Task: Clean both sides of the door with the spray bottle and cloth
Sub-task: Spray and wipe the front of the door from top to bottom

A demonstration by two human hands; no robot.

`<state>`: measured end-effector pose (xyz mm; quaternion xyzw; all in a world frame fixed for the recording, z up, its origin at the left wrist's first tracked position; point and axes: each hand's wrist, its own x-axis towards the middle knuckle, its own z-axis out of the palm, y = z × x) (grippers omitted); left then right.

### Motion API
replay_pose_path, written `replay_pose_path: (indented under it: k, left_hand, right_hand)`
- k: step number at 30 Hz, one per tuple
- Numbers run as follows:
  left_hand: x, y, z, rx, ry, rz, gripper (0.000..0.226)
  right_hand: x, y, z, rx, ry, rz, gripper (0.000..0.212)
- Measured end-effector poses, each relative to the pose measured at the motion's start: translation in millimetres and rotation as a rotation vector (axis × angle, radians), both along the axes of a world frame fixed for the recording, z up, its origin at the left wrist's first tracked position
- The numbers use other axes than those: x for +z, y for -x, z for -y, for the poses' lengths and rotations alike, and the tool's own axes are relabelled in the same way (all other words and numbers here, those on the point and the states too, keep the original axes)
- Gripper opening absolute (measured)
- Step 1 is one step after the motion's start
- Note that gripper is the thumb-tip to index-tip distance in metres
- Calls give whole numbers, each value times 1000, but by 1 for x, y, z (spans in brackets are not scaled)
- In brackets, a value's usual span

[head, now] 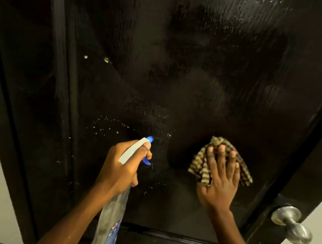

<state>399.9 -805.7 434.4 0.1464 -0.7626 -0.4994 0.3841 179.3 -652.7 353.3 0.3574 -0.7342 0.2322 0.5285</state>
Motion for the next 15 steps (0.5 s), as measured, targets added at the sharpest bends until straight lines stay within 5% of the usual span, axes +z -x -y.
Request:
replay_pose_path:
  k: [6,15]
  left_hand:
    - [-4,-15,12,68,-18,-20,33]
    - [2,-34,39,151,-15,-139,39]
  right_hand:
    - [97,-42,57,44,317,219,74]
    - [0,-67,88,119,-327,-112,62]
